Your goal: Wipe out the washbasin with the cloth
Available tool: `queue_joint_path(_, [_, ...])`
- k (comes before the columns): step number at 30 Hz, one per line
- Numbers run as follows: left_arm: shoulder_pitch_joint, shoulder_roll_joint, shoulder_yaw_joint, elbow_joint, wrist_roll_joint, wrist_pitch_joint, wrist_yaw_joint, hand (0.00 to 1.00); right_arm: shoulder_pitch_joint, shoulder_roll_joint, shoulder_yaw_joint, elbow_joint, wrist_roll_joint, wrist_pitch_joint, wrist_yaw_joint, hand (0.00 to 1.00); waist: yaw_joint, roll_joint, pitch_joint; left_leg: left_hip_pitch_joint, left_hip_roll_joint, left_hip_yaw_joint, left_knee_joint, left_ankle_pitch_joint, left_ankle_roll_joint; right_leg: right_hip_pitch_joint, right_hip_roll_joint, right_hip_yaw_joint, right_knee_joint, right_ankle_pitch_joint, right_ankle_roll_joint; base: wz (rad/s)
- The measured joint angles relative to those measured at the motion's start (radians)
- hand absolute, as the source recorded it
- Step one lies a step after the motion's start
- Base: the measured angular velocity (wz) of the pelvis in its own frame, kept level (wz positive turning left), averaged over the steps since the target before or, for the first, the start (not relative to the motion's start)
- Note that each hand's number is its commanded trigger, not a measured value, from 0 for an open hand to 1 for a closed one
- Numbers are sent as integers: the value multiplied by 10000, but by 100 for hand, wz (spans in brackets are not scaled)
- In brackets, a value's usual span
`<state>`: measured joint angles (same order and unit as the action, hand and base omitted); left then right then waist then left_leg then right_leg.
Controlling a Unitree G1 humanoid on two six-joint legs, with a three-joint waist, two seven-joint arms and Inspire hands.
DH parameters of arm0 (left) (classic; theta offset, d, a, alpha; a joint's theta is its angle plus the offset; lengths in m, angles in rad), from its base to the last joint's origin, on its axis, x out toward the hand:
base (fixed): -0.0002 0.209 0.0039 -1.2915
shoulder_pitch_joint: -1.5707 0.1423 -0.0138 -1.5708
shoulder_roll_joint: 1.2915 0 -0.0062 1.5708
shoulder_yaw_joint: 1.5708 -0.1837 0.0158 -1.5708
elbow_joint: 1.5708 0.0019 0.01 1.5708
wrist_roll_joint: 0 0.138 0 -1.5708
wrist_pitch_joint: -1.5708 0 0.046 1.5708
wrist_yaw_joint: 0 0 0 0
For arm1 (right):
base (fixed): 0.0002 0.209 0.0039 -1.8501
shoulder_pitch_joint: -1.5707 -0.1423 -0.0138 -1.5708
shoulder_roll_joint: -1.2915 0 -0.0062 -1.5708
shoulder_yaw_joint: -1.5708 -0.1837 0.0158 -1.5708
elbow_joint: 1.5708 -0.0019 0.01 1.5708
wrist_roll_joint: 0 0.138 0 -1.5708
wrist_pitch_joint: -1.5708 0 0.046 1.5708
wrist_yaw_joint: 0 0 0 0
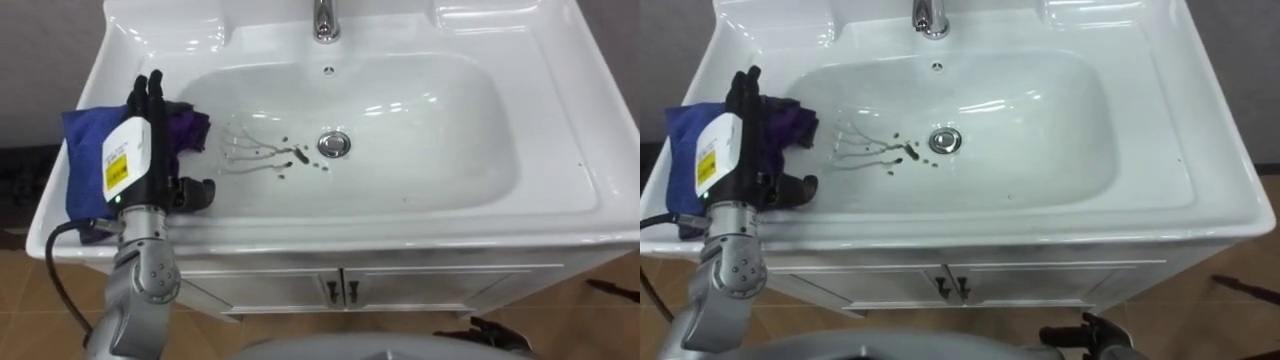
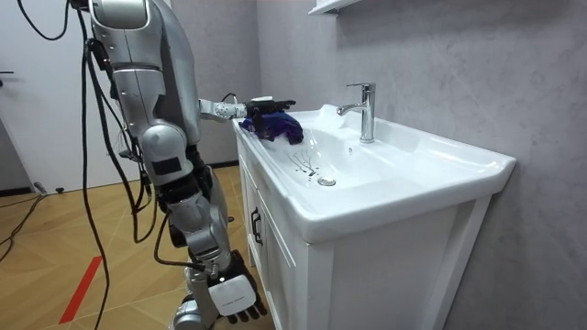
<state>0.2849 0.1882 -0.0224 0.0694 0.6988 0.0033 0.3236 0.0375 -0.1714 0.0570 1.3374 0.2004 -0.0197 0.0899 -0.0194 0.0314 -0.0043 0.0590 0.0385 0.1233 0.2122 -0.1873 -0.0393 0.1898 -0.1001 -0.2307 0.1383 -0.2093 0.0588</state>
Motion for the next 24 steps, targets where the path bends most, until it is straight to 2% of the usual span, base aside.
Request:
queue_joint_path(6, [38,0,5,102,4,52,1,0,146,4,-7,-210,-4,108,-1,0,5,-111,-48,80,0,69,-59,1,-1,13,-1,67,-12,0,0,-3])
queue_joint_path(19, [140,1,90,156,18,134,217,0,217,6,-12,-335,-6,200,-37,0,-16,-180,-30,130,1,99,-68,3,-1,39,-3,97,-10,0,0,-1])
queue_joint_path(24, [26,1,330,155,95,126,590,0,219,-8,-32,-348,-17,141,-30,0,-10,-122,-17,108,5,98,-53,1,-1,29,-6,104,-11,1,-1,0])
